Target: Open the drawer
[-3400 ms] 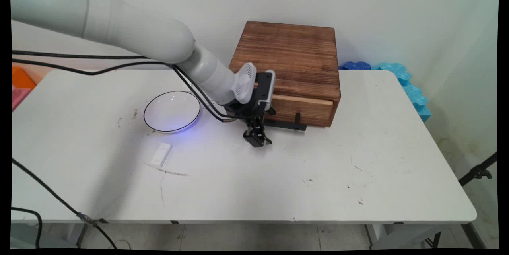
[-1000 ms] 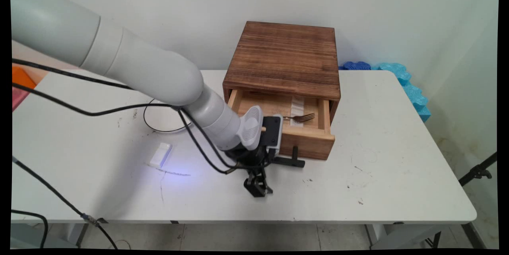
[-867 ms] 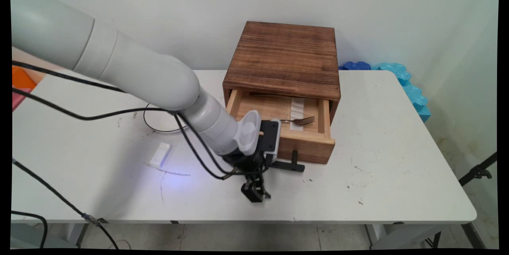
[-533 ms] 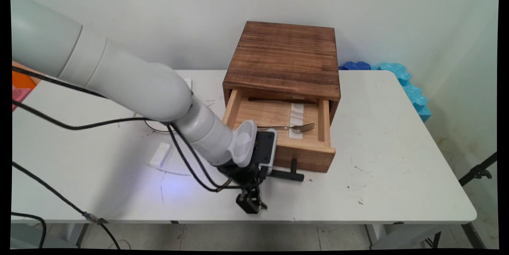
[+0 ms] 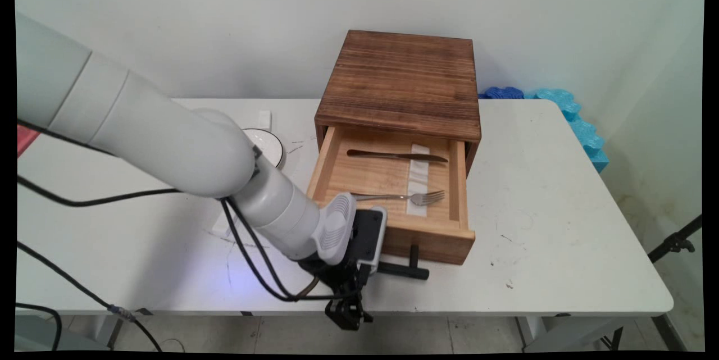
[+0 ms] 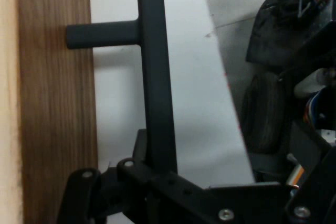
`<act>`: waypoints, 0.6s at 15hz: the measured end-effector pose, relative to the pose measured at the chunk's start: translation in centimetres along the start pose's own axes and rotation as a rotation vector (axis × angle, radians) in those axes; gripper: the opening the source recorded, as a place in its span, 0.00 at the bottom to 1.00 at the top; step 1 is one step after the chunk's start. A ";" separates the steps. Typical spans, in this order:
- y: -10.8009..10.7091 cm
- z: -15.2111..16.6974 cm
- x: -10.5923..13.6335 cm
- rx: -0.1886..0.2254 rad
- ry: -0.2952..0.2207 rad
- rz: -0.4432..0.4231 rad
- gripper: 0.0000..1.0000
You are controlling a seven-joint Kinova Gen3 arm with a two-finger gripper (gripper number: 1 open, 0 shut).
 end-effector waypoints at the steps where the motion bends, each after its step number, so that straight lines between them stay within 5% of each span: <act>1: 0.4 -0.1 0.0 -0.003 0.002 0.002 1.00; 9: 4.2 -0.8 0.1 -0.034 0.016 0.014 1.00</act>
